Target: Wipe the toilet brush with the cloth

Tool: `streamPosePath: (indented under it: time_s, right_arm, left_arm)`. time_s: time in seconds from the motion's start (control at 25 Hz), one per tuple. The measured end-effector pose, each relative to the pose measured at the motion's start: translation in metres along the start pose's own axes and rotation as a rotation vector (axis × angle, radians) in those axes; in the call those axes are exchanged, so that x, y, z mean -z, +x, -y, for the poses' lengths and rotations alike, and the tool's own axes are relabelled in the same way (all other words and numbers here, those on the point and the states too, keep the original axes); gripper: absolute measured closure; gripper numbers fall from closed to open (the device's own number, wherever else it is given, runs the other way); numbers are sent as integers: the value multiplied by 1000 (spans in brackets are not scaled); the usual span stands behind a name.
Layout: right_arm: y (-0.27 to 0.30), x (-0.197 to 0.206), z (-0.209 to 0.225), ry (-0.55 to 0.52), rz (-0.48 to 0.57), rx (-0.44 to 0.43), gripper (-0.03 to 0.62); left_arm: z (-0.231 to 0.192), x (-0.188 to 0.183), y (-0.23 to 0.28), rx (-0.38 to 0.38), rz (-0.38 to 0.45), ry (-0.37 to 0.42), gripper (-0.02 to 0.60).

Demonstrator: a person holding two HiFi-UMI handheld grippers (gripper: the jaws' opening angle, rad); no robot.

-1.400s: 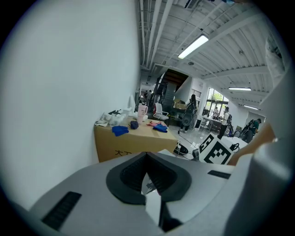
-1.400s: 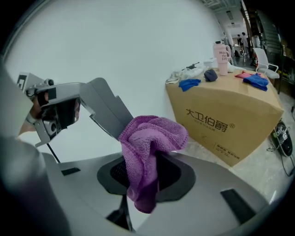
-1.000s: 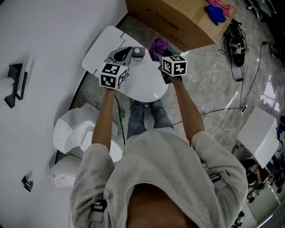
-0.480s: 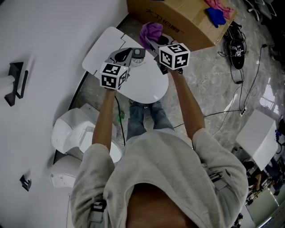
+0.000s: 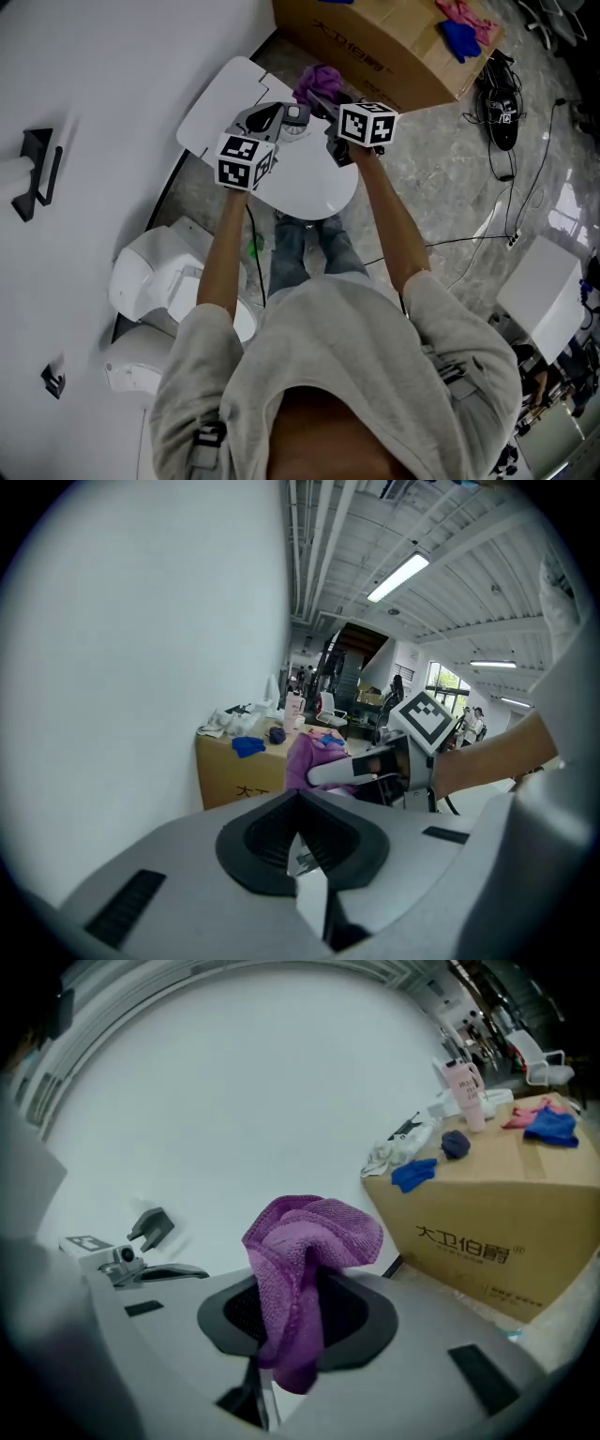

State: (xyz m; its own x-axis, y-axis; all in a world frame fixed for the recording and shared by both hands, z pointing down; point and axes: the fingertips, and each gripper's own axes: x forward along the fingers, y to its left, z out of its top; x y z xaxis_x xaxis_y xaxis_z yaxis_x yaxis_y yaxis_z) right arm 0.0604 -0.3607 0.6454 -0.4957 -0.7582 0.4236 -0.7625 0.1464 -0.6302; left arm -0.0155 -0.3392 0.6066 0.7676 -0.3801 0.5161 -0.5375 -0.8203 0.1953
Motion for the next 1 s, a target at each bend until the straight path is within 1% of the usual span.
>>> streamPosePath:
  time_s: [0.08, 0.16, 0.36, 0.6, 0.68, 0.84, 0.92, 1.0]
  right_arm:
    - [1, 6, 4, 36, -10, -15, 474]
    - [1, 15, 8, 36, -36, -15, 474]
    - [3, 29, 21, 95, -59, 15, 474]
    - [2, 46, 40, 126, -92, 68, 474]
    - [0, 52, 50, 118, -109, 104, 474]
    - [-8, 70, 73, 45, -188, 203, 474]
    - [-16, 75, 80, 33, -187, 233, 474]
    - [-25, 76, 84, 26, -163, 247, 474]
  left_arm:
    - [-1, 1, 0, -2, 0, -1, 563]
    - [-1, 0, -1, -4, 2, -3, 563]
    - [-2, -1, 0, -7, 4, -7, 563]
    - [-1, 0, 0, -6, 1, -6, 563]
    - [0, 0, 0, -4, -2, -4, 563]
    - [0, 0, 1, -5, -7, 7, 563]
    - [0, 1, 1, -5, -13, 11, 563]
    - [-1, 2, 2, -9, -15, 14, 563]
